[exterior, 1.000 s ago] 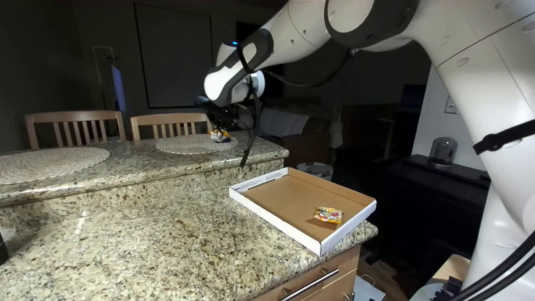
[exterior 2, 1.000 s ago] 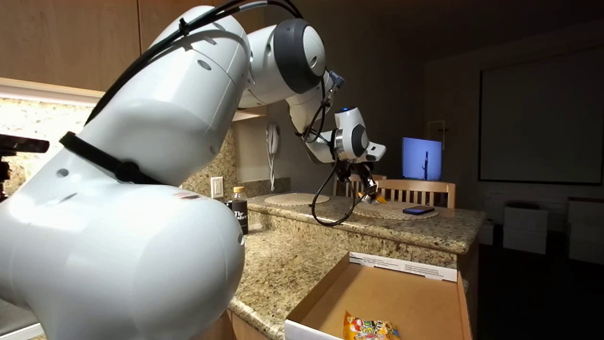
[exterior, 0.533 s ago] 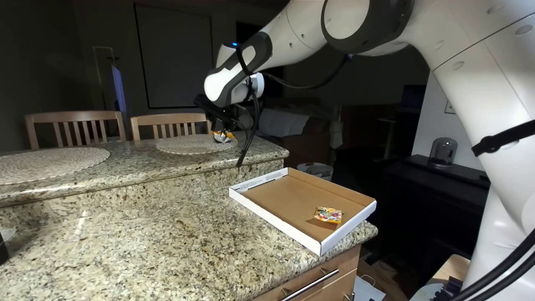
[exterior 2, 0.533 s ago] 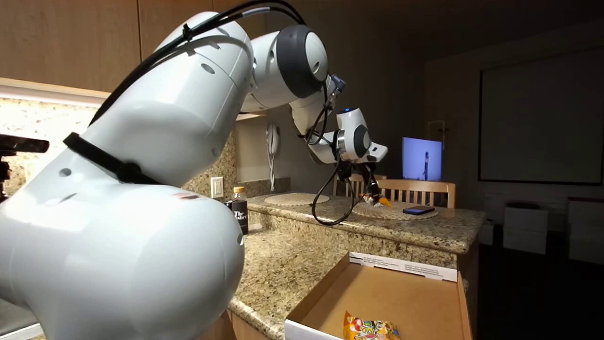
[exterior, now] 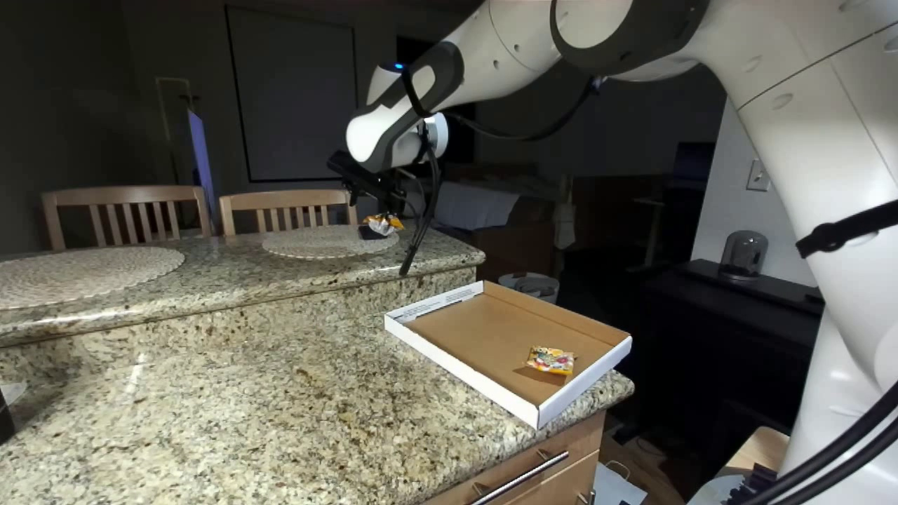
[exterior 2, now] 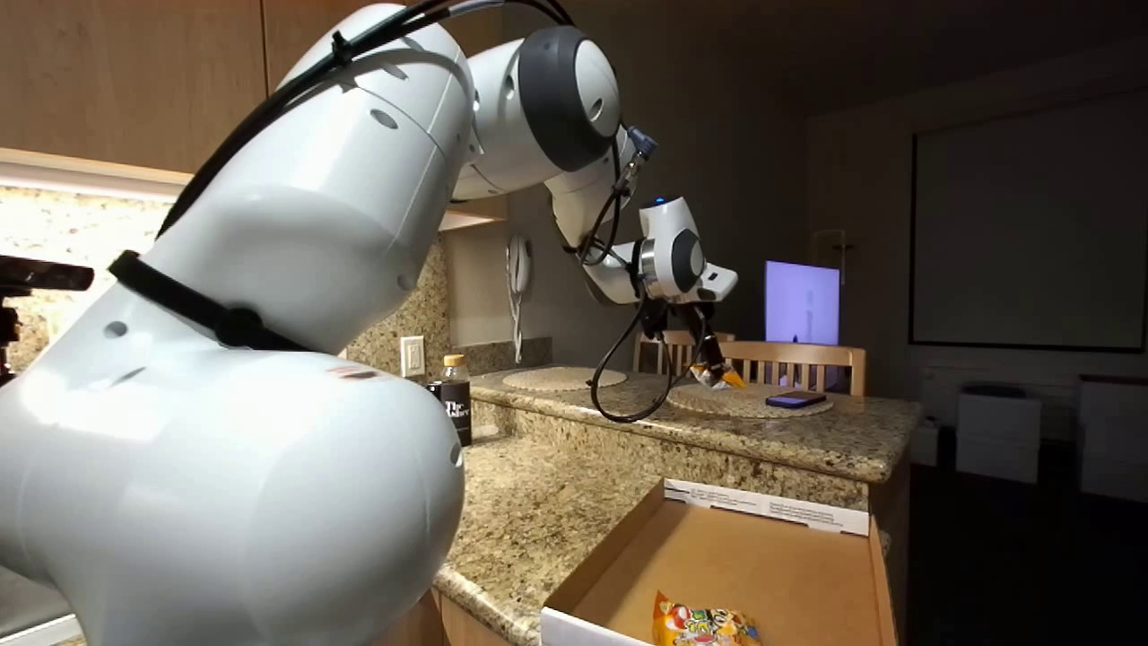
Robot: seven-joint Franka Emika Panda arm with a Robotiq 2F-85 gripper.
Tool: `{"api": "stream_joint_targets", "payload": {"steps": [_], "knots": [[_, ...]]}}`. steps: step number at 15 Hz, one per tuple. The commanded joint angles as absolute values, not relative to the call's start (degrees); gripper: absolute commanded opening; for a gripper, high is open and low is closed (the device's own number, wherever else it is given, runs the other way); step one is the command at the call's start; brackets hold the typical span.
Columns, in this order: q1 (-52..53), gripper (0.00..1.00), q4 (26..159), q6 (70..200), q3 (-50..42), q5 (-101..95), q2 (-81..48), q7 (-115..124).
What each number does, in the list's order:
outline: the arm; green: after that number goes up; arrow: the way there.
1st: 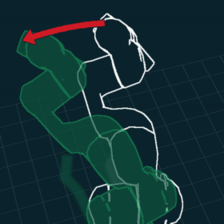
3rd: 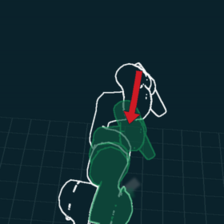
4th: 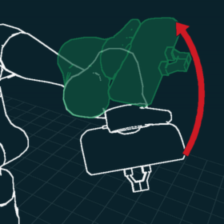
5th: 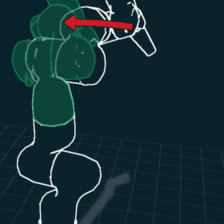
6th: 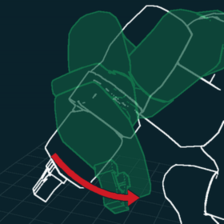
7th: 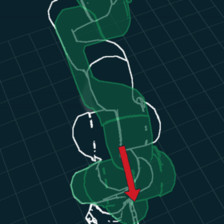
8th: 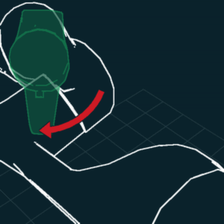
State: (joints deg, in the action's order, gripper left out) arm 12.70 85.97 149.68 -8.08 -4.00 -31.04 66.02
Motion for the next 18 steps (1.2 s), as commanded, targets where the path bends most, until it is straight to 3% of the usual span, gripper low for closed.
{"api": "stream_joint_targets", "payload": {"steps": [1,11,18], "knots": [[11.3,1.0,89.79,150.52,-7.12,-2.56,-27.49,65.84],[10.52,1.0,86.87,142.97,-6.79,-1.76,-29.87,68.28],[8.91,1.0,78.71,122.41,-5.2,-0.17,-32.52,68.47]]}}
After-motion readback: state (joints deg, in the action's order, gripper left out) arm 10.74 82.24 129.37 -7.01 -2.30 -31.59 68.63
